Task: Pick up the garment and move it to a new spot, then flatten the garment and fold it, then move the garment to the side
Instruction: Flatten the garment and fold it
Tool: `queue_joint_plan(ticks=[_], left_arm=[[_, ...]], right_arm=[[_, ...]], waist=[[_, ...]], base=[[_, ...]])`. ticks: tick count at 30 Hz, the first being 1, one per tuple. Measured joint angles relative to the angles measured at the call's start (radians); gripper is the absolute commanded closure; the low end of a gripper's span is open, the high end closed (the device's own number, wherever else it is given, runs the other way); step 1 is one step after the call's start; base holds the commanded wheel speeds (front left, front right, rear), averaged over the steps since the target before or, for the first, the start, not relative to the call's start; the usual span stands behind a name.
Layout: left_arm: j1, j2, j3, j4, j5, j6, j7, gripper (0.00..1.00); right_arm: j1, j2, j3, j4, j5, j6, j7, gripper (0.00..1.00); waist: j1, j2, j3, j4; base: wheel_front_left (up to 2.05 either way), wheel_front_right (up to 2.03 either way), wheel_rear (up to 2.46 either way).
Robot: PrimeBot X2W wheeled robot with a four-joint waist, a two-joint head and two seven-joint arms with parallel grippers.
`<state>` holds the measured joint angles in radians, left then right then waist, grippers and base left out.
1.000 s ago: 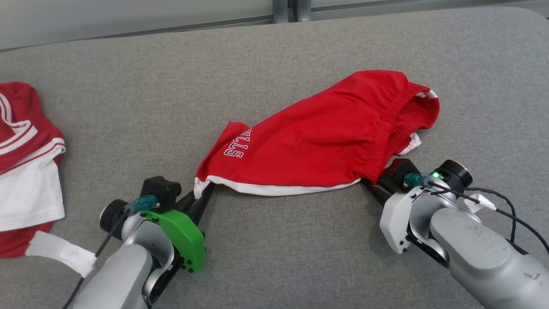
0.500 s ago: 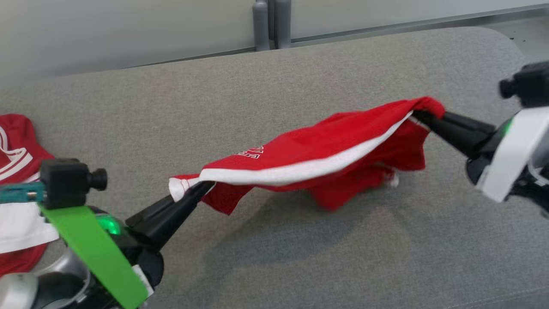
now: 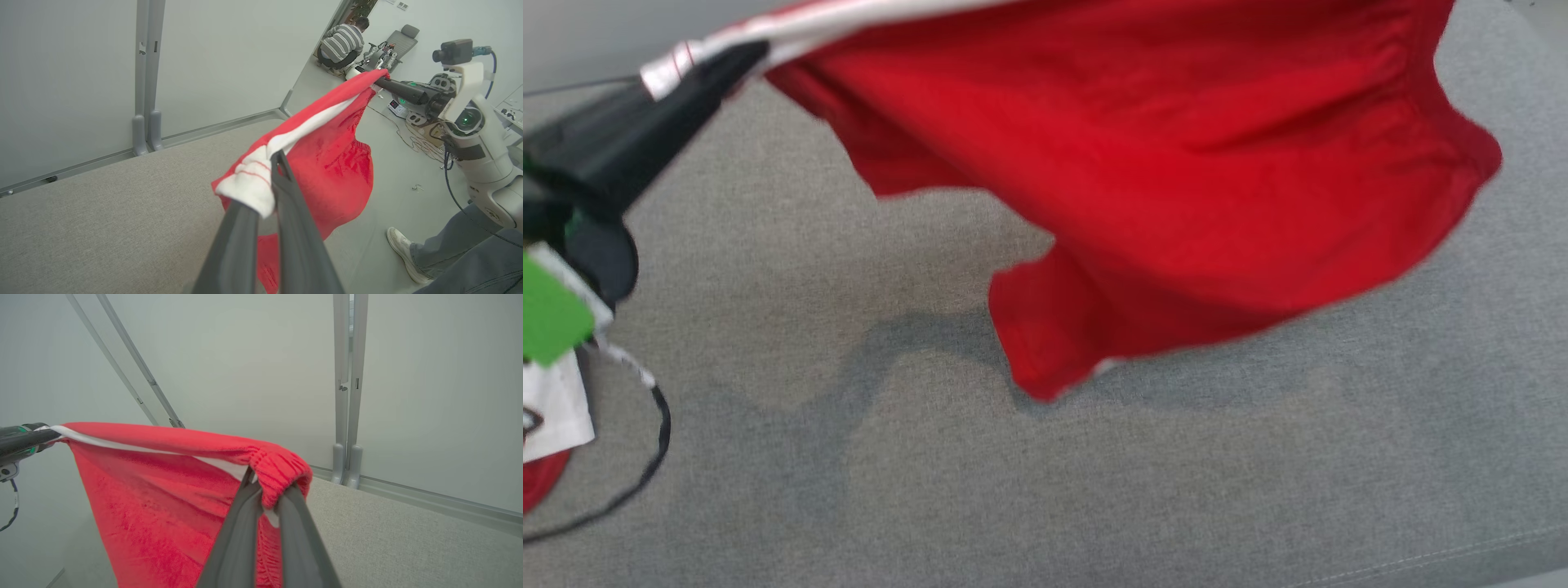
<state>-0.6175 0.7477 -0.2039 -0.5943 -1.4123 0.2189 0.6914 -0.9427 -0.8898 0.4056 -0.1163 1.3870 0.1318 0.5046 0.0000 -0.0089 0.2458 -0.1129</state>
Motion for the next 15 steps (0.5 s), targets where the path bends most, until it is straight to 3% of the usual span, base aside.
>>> queue_joint_plan(ticks=[4, 7, 12, 15], left_arm=[[-0.250, -0.057, -0.067, 0.198, 0.077, -0.017, 0.006, 1.00], [-0.463, -0.137, -0.118, 0.395, 0.184, -0.040, -0.048, 1.00], [-0.779, -0.273, -0.148, 0.720, 0.321, -0.108, -0.216, 1.00], [-0.889, -0.346, -0.162, 0.896, 0.410, -0.167, -0.382, 1.00]], right_arm=[[-0.197, 0.139, 0.017, 0.128, -0.153, 0.000, 0.040, 1.00], [-0.367, 0.275, 0.016, 0.234, -0.327, 0.000, 0.000, 1.00], [-0.623, 0.476, 0.008, 0.452, -0.654, -0.001, -0.168, 1.00], [-0.709, 0.561, -0.001, 0.593, -0.827, 0.000, -0.302, 1.00]], waist=[[0.0000, 0.0000, 0.072, 0.013], [0.0001, -0.0001, 0.133, 0.030], [0.0001, 0.0000, 0.241, 0.066], [0.0003, 0.0000, 0.301, 0.093]], base=[[0.00, 0.00, 0.00], [0.00, 0.00, 0.00], [0.00, 0.00, 0.00], [0.00, 0.00, 0.00]])
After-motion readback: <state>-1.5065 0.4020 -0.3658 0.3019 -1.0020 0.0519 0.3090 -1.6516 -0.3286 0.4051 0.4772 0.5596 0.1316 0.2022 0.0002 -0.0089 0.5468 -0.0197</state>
